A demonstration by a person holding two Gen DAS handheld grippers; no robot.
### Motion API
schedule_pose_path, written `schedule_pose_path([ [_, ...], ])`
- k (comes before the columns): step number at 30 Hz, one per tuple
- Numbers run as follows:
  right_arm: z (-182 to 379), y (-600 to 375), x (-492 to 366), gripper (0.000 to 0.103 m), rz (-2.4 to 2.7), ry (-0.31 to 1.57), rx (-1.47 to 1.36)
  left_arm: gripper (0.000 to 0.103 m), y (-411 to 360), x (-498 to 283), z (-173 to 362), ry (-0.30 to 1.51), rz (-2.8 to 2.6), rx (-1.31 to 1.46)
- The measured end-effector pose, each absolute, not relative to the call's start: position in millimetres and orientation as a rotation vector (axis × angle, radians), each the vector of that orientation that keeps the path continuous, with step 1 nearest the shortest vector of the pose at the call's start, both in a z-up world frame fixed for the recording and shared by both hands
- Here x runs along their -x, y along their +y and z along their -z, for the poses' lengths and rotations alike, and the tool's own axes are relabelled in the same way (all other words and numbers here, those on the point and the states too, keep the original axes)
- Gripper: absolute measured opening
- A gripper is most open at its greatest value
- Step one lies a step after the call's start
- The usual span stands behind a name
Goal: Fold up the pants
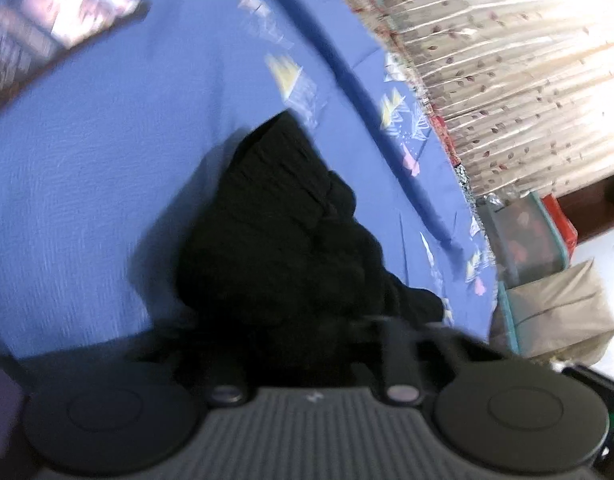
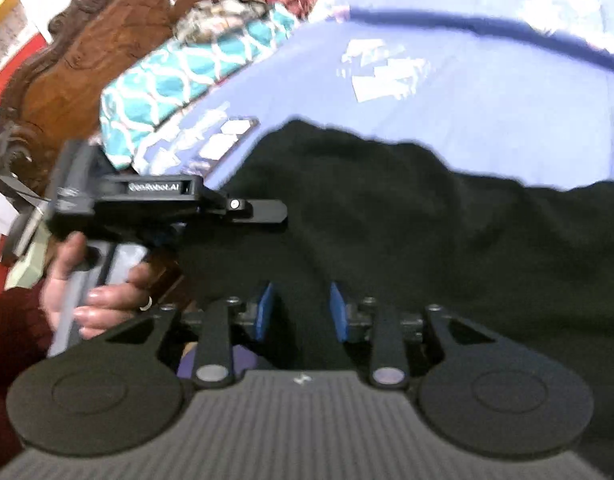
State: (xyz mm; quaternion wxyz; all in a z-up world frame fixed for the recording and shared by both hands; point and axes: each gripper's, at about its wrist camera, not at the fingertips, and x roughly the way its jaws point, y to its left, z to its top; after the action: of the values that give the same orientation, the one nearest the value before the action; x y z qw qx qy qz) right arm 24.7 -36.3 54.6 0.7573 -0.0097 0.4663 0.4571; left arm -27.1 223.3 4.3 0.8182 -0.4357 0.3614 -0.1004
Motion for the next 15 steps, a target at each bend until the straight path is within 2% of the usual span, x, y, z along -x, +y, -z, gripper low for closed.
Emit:
schedule_pose_path([
  [1,-50.0,-29.6,-25.4,0.022,-0.990,1.035,0.026,0.011,225.5,31.1,-12.1,0.741,0.219,0.914],
  [6,-58.1,-14.7,-29.4,0.021,-1.021,0.996,0.007,0.010,222.7,58.6,-43.9,0.635,0.212,0.763],
  [9,-37.2,-6.0,-34.9,0.021,-0.980,1.047,0.046,0.011,222.8,51.7,-23.6,0.723,0.142,0.752],
  [12,-30.9,-7.1,-33.3,0.019,-0.954,1.027,0.009,0.014,232.5,46.7,5.0,0.760,0.106,0.886],
  [15,-36.9,-12.1,-35.1,0.020,-0.968,1.036,-0.009,0.015,233.1,47.6,0.8,0.761,0.096,0.910],
])
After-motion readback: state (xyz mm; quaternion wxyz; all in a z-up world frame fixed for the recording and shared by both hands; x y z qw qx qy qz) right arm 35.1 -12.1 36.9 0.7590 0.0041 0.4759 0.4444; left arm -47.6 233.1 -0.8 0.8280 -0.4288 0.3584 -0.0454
